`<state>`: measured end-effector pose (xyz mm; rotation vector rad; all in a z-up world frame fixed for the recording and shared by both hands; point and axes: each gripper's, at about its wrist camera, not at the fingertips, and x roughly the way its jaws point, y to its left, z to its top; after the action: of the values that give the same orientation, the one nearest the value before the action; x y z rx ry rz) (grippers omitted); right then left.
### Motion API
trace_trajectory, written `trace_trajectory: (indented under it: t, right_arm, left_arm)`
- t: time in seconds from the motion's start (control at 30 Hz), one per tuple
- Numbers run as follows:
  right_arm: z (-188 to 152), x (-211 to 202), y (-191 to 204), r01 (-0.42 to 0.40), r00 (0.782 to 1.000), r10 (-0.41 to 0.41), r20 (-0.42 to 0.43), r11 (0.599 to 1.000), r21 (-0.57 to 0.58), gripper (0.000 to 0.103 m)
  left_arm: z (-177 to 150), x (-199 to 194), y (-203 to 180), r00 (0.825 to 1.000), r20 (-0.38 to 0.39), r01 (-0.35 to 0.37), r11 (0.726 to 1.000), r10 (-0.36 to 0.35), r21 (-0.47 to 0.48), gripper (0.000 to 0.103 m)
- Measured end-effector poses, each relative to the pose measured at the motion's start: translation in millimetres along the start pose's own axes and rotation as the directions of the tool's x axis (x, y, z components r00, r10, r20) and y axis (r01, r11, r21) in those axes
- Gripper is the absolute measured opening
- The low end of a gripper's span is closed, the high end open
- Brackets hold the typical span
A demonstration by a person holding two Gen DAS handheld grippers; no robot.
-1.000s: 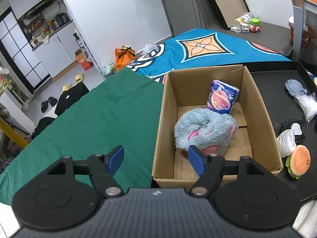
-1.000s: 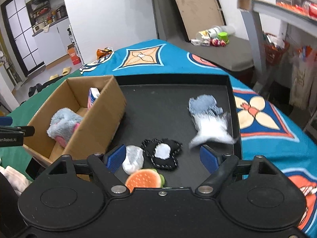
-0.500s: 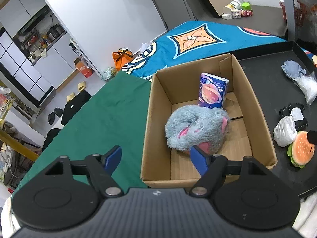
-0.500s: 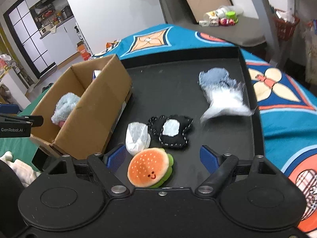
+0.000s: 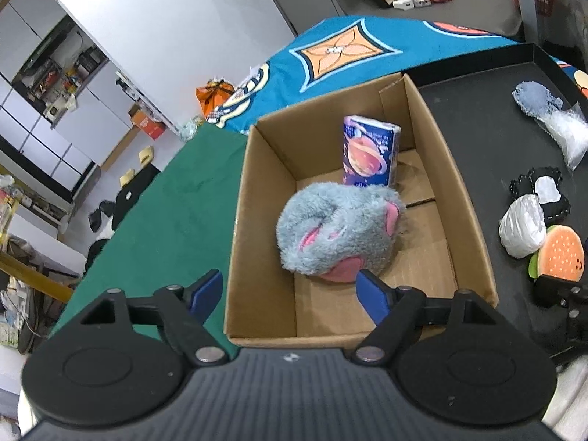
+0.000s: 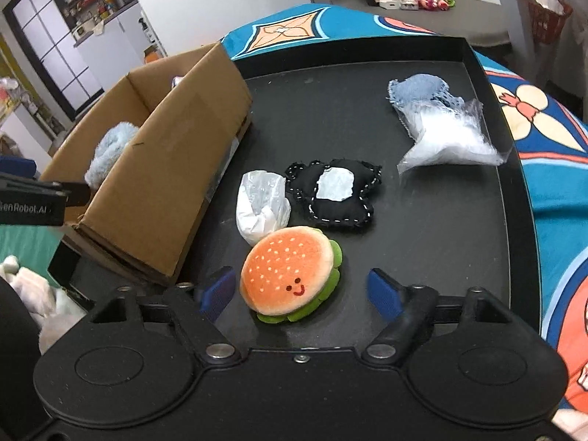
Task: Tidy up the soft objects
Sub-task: 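Reach the right gripper to the burger plush and grasp it, then carry the burger plush into the box and open the right gripper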
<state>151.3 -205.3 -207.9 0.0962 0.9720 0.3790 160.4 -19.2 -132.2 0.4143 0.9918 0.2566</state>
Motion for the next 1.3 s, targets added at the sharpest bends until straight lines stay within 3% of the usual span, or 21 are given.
trace_trajectory:
  t: [0.07,0.17,0.5,0.93,1.3]
  right_arm:
    - [1,-1,0,0.014,1.000,-0.014,0.001,1.000,-0.013,0.048]
    - [2,-4,-4,0.011,1.000,-0.011,-0.006,1.000,-0.005,0.043]
    - [7,-19,-13,0.049,0.998,-0.050,0.036,0.999,0.020,0.042]
    - [24,-48,-13,0.113,0.982,-0.119,0.150,0.992,0.047,0.042]
    - [36,-61,16,0.072,0.970,-0.063,0.235,0.997,-0.029,0.041]
  left_arm:
    - [0,2,1,1.000,-0.005,0.003,1.000,-0.003,-0.015,0.083]
    - [-1,3,3,1.000,-0.009,0.010,1.000,-0.010,-0.026,0.084]
    - [-1,-4,5,1.000,0.001,-0.011,1.000,0.011,-0.026,0.084]
    - [-5,-12,22,0.999,0.046,-0.004,0.999,0.007,-0.053,0.084]
    - [-19,-9,47,0.999,0.054,0.005,0.994,0.001,-0.111,0.084]
